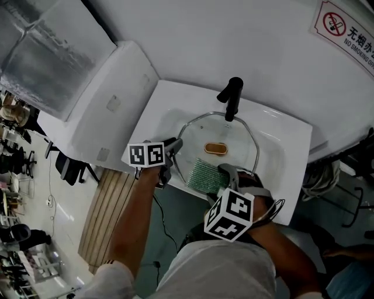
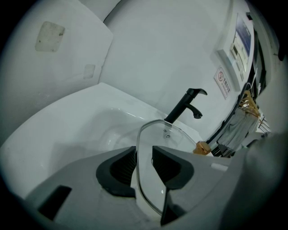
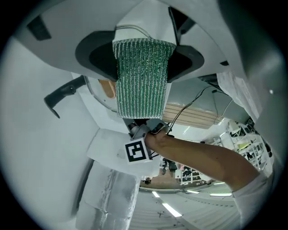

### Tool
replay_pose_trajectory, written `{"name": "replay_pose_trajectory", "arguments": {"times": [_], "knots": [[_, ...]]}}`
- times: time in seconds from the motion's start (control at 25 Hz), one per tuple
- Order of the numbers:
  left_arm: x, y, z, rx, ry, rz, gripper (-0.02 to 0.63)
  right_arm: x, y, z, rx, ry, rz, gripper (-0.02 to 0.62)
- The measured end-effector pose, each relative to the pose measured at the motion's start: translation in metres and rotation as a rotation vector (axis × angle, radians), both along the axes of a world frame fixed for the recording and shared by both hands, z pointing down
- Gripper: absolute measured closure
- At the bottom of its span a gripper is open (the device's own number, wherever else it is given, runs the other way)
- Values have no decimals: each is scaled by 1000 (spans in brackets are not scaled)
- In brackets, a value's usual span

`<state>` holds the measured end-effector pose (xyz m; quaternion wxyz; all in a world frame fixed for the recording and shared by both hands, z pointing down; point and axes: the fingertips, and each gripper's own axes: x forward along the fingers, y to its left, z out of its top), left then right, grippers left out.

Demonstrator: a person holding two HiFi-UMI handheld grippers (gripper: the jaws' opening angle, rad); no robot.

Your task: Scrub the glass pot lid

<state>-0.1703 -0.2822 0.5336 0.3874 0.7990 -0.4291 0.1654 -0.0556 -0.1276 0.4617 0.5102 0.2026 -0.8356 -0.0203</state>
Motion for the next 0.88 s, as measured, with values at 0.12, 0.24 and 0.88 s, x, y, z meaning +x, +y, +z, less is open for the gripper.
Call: {"name": "replay_pose_trajectory", "arguments": {"times": [0.12, 0.24, 0.88], "knots": [[0, 0, 0, -1, 2, -2, 482, -13, 3, 14, -11, 38, -35, 256], [0, 0, 1, -2, 6, -3, 480, -29, 5, 26, -16, 72, -72, 256], [-1, 0, 0, 4, 4, -3, 482, 14, 10, 57, -75, 7, -62, 256]]}}
